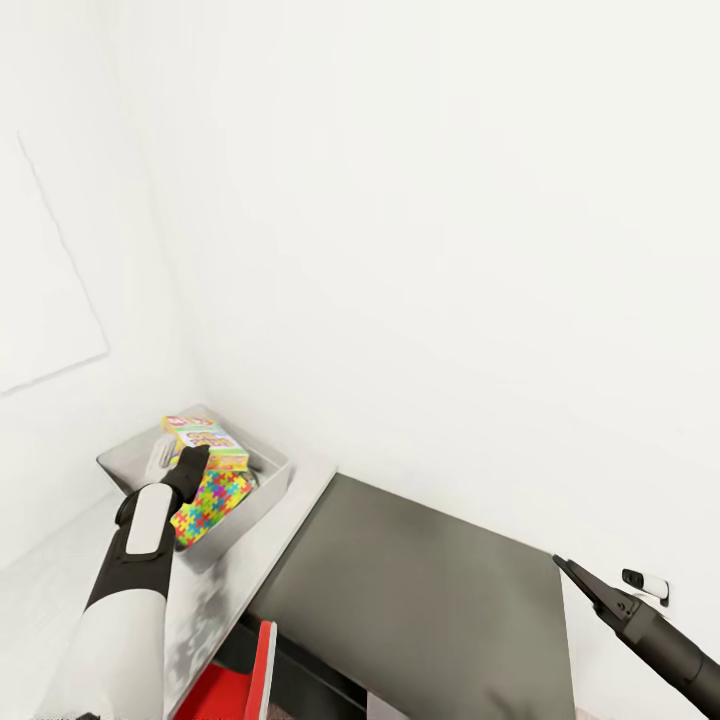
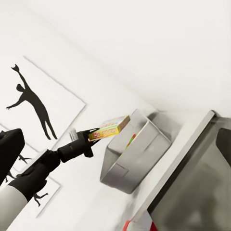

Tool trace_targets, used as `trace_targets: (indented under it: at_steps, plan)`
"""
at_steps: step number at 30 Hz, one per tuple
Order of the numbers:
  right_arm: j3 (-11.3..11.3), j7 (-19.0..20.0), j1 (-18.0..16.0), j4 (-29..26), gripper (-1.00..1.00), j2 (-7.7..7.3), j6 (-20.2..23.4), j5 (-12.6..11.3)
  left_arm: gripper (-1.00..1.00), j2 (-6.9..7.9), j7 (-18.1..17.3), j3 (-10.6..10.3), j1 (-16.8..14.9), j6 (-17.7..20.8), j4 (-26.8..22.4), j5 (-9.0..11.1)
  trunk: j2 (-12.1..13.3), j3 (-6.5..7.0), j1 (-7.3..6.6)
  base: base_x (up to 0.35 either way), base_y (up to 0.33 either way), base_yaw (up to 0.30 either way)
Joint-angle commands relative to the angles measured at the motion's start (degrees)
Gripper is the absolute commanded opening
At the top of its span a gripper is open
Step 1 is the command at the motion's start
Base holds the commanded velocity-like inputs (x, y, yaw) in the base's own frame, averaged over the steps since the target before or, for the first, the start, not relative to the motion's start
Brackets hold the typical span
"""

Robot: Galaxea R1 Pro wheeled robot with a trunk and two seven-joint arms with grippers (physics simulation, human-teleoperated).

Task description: Put all the toys in the child's room - the three board games (two on the bed and one on the table), the two jigsaw puzzles on the table, and the tennis ball on the table - inside the toy box on the table in the child's room.

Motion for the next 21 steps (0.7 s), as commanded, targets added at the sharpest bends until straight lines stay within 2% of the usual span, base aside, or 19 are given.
trace_targets:
  at_steps: [1,21]
  plan:
    - [-0.01,0.10,-0.05,0.00,1.00,-0.01,0.56,-0.20,-1.00,-0.06,0.33,0.14,-0.08,0.01,-0.05,0.70,-0.14,-0.22,0.04,0.000,0.000,0.000]
    - [-0.01,0.17,-0.05,0.01,1.00,-0.01,0.48,-0.22,-1.00,0.00,0.19,0.14,-0.12,-1.03,0.20,0.60,-0.14,-1.88,0.04,0.000,0.000,0.000]
